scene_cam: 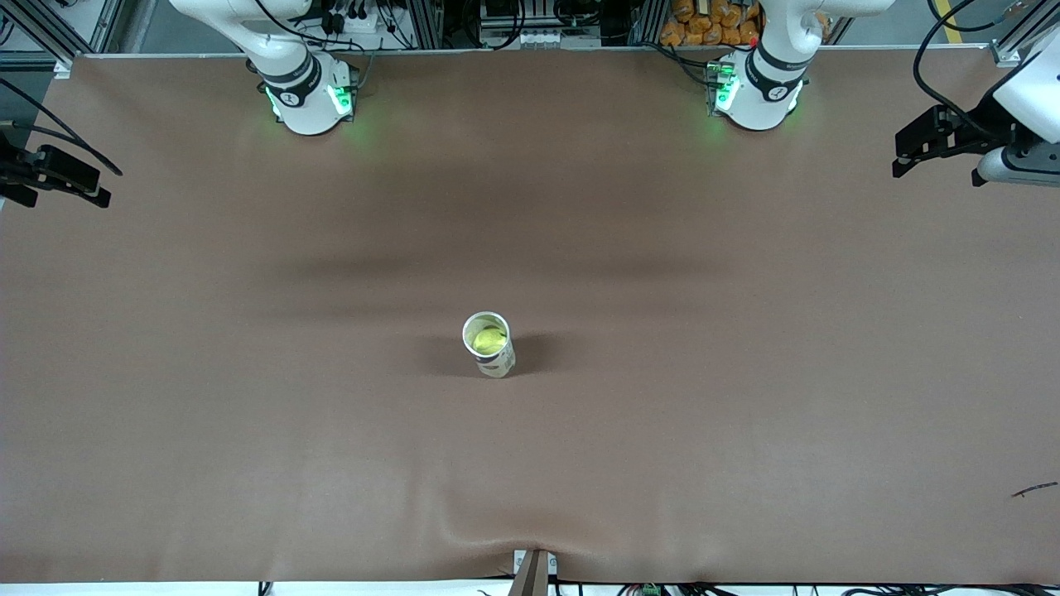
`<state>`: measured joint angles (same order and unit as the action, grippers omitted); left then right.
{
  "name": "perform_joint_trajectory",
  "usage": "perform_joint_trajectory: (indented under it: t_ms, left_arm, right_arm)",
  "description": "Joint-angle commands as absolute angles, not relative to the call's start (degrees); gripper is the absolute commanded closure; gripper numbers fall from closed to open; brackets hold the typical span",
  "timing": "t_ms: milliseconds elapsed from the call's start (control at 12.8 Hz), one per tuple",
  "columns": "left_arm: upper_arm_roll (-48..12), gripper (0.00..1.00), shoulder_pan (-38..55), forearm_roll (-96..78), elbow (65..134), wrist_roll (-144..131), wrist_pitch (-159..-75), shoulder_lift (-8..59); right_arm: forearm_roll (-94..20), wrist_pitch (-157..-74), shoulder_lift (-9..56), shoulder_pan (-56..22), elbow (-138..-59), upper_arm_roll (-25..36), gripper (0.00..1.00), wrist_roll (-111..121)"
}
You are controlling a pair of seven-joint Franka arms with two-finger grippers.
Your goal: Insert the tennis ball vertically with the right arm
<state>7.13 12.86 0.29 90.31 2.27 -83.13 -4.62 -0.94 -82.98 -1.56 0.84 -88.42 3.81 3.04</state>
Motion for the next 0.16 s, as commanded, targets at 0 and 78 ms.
perform_joint_trajectory:
  t_ms: [0,78]
  left_arm:
    - [7.47,0.00,13.10,0.79,88.42,2.02,-81.83,-3.69]
    - [7.47,0.00,13.10,0.79,88.24,2.02,-81.83,-3.78]
  right_arm:
    - [-1.41,-82.71,-2.11,1.32,-88.86,3.52,0.00,2.46]
    - [-1.41,-82.71,-2.11,1.32,-88.86,3.60,0.00,2.55]
